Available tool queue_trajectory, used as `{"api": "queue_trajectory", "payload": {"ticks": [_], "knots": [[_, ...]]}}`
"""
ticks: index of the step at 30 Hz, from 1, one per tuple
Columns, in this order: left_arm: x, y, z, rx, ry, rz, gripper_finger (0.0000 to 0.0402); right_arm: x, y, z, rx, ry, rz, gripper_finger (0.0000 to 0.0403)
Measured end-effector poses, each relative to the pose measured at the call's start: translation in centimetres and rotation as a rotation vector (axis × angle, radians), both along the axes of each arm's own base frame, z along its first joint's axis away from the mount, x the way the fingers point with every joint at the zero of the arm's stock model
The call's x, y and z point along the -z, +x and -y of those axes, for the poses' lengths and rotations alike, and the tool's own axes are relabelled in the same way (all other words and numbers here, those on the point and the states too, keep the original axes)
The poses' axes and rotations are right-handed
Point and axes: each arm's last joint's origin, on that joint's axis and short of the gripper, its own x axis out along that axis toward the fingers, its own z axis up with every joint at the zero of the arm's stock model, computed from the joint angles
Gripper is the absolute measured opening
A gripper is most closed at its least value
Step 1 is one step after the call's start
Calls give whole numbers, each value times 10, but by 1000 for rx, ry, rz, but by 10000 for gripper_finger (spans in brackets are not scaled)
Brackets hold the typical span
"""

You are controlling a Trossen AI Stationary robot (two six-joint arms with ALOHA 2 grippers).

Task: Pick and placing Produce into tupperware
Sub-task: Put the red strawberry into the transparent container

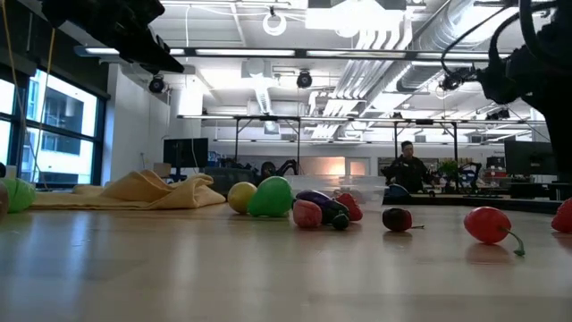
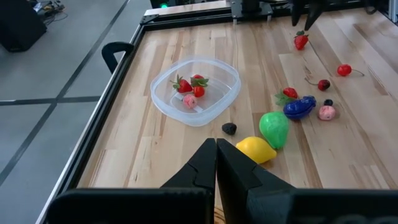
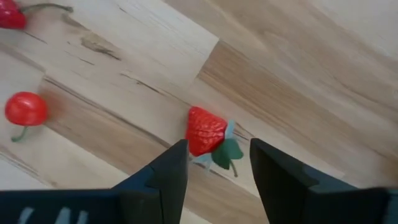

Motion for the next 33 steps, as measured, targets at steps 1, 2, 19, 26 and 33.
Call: {"api": "queue_trajectory", "payload": {"ticks": [1,2,19,26,33], "knots": [[0,0,0,0,0,0,3,2,-1,0,-7,2,3,167],[0,0,0,0,0,0,3,5,-2,1,-15,1,4,172],[0,0,0,0,0,0,3,20,2,-1,-84,1,23,266],[0,0,0,0,1,0,3,30,6,-4,-133,-14,2,266],[0,0,0,0,0,0,3,38,8,-5,-153,-18,-37,266]]}}
